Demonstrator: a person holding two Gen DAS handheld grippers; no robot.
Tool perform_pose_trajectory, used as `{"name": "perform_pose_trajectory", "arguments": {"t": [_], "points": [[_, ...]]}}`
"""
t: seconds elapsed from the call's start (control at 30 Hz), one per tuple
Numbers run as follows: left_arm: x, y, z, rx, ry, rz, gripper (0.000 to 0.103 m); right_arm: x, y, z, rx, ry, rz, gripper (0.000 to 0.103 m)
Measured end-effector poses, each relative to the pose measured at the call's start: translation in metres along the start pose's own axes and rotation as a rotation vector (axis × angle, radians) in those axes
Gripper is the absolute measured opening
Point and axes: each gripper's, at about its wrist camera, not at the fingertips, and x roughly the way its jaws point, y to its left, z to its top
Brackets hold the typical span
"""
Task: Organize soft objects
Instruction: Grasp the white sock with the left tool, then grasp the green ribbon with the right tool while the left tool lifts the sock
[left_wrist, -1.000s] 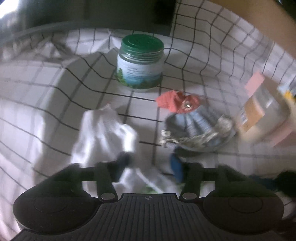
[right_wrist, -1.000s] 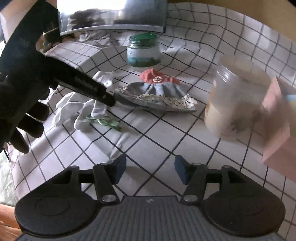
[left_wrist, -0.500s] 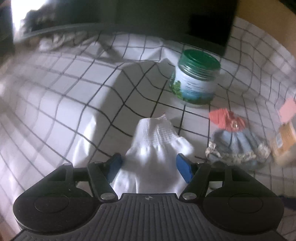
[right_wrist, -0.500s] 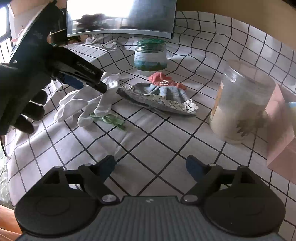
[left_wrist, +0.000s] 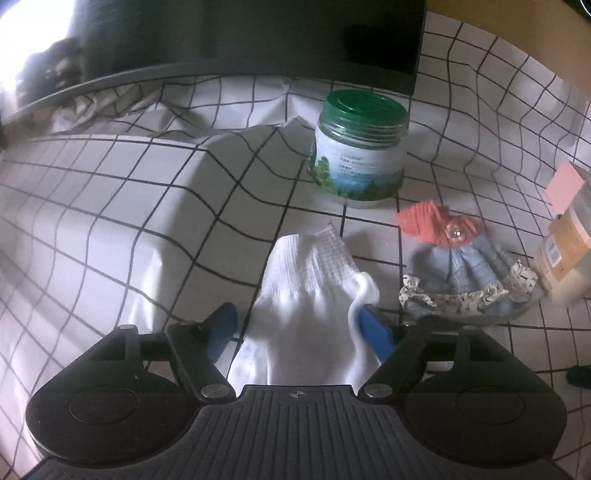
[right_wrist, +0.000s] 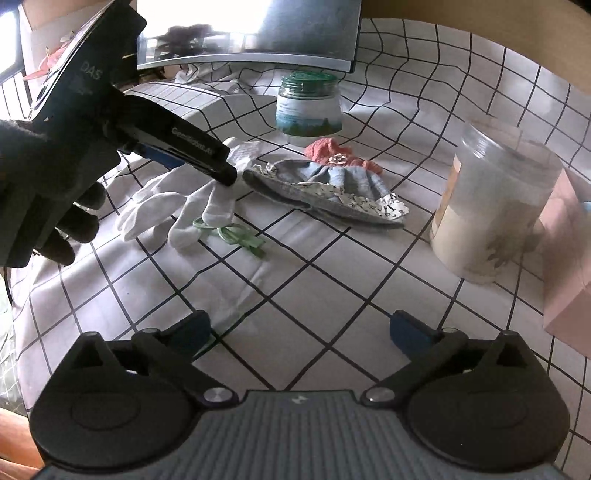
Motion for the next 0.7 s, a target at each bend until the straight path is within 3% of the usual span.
{"name": "perform_pose_trajectory", "arguments": {"t": [0.2,0.23,0.27,0.3,0.33,0.47,0.7], "points": [[0.0,0.0,0.0,0.017,0.009,-0.019,0.079,0.001,0.001,0.002,0.004,0.011,-0.009,0.103],[-0.004,0.001,-0.001,0.015,0.012,-0.02,0.063,0.001,0.001,0.004,0.006,0.025,-0.009,0.103],[-0.008,0.005,-0.001,0.006,0.007,-0.032,0.025,0.001,0.001,0.006,0.005,0.039,-0.006,0.102],[-0.011,0.01,-0.001,-0.01,0.008,-0.071,0.011,0.001,0.002,0.009,0.006,0.052,0.0,0.1],[-0.013,0.017,-0.002,-0.025,0.009,-0.105,0.013,0.0,0.003,0.011,0.014,0.051,0.002,0.096],[-0.034,0.04,-0.009,-0.061,-0.021,-0.145,0.013,-0.003,0.02,0.021,0.041,-0.019,-0.041,0.096],[-0.091,0.09,0.005,-0.107,-0.157,-0.187,0.013,0.014,0.066,0.048,0.065,-0.071,-0.066,0.091]]}}
